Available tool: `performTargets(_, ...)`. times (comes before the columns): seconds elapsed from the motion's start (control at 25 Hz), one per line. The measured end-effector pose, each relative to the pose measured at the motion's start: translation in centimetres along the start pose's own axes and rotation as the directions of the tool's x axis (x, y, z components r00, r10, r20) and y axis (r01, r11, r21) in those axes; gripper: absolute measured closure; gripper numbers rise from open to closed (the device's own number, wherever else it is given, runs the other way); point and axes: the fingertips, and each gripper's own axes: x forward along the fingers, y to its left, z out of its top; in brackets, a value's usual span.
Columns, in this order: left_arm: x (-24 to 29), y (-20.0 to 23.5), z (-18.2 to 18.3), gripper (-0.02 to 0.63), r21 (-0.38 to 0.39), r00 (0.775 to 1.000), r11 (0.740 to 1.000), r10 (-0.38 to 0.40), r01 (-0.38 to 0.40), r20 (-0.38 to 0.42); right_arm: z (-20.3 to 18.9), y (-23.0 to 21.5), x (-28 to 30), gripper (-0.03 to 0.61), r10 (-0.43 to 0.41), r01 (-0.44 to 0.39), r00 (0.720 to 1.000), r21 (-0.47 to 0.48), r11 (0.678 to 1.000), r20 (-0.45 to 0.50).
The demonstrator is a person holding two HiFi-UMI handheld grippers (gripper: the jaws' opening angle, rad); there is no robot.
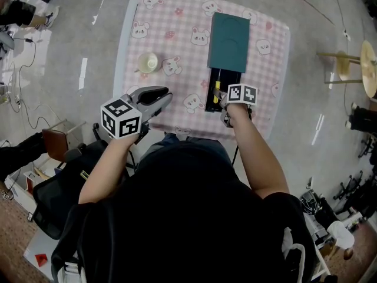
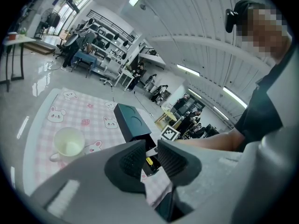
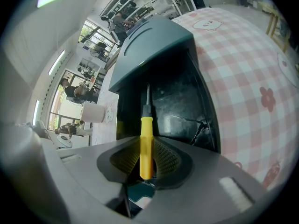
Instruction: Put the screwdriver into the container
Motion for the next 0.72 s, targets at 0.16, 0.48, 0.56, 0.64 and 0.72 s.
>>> performTargets(0.16,0.1,0.1,-0.2,0.538,0.001,1.000,1.000,-0.002,0.002,-0.001,0.0,-0.1,0.2,0.456,0.000,0.000,1.000,0.004,1.000,0.001)
performTargets(0.48,-0.5,-0.2,-0.2,0.538,0.009,1.000,1.000,-0.001,0.001,0.000,0.0,0.2,-0.1,0.453,-0.006,0.006,1.000,0.003,1.000,0.016)
performTargets(0.56,-0.7,-0.3,-0.3,0.538,0.011,1.000,1.000,-0.001,0.001,0.001,0.0,0.2,-0.2,0.453,-0.007,0.007,1.000,0.006,1.000,0.020)
performTargets(0.64,-0.9,-0.4,-0.2,0.538,0.015,1.000,1.000,0.000,0.000,0.004,-0.1,0.2,-0.4,0.453,-0.008,0.008,1.000,0.006,1.000,0.024)
performTargets(0.72,-1.2,-0.8,-0.3,0.538,0.019,1.000,1.000,0.000,0.000,0.008,-0.4,0.4,-0.8,0.453,-0.008,0.008,1.000,0.005,1.000,0.026)
